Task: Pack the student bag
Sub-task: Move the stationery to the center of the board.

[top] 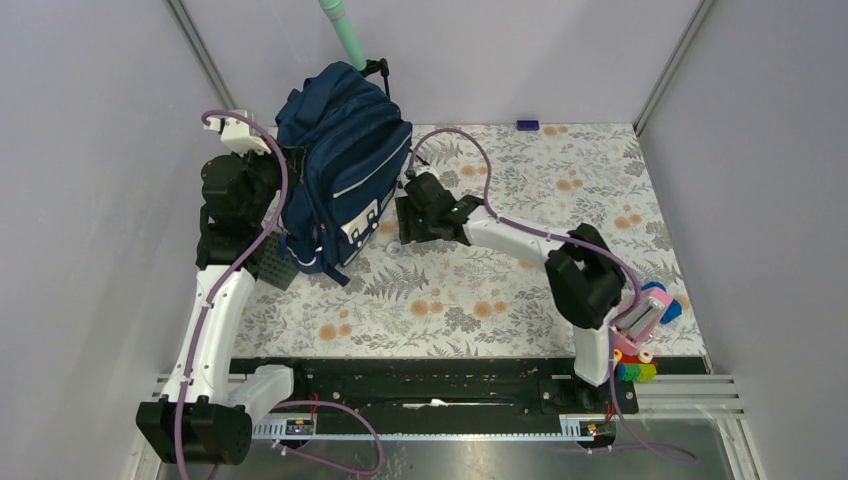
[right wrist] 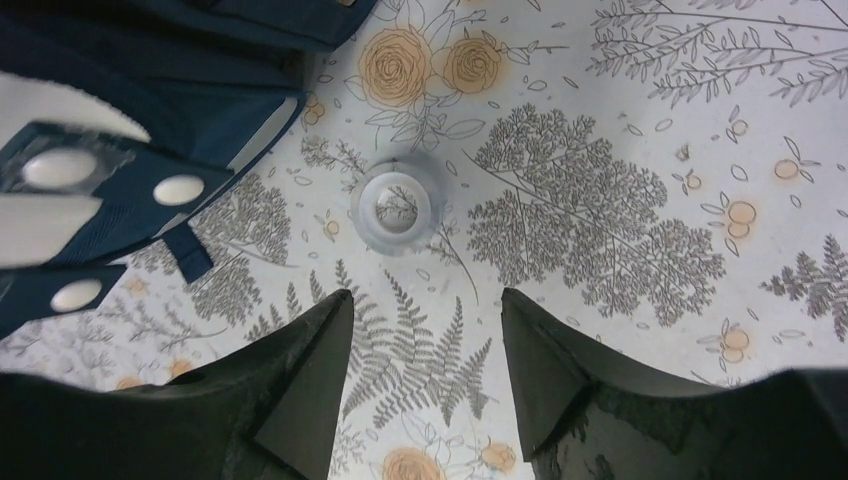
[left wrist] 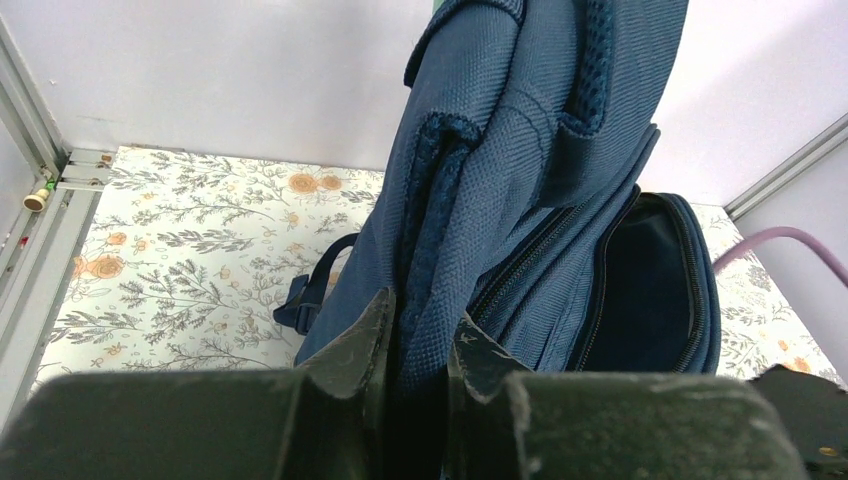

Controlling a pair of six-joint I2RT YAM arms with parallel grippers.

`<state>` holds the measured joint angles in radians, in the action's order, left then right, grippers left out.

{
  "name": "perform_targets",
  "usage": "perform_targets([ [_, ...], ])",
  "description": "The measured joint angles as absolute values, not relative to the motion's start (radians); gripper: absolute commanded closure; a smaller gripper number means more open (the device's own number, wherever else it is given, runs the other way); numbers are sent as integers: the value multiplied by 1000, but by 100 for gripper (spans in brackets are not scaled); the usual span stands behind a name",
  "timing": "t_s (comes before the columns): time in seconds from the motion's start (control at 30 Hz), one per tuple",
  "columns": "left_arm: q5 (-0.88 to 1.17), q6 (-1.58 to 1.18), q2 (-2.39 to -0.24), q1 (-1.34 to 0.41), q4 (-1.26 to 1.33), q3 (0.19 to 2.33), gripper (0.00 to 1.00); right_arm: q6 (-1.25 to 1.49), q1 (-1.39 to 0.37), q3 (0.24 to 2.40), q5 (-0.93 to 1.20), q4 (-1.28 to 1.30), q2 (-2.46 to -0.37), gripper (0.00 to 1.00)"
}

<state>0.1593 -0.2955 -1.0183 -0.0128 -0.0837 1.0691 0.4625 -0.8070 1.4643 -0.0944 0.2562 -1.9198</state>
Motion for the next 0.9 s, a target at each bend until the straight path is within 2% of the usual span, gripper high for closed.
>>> perform_targets([
  [0.63, 165, -287, -1018, -11, -82, 1069, 100, 465, -846, 1767, -186, 458, -2242, 42],
  [0.67, 165, -287, -1018, -11, -81, 1069, 100, 468, -846, 1780, -193, 468, -2254, 43],
  [0.73, 165, -287, -1018, -11, -81, 1069, 100, 472, -847, 1804, -203, 490, -2275, 51],
  [0.9, 165, -287, -1018, -11, -81, 1069, 100, 495, -853, 1831, -221, 515, -2294, 51],
])
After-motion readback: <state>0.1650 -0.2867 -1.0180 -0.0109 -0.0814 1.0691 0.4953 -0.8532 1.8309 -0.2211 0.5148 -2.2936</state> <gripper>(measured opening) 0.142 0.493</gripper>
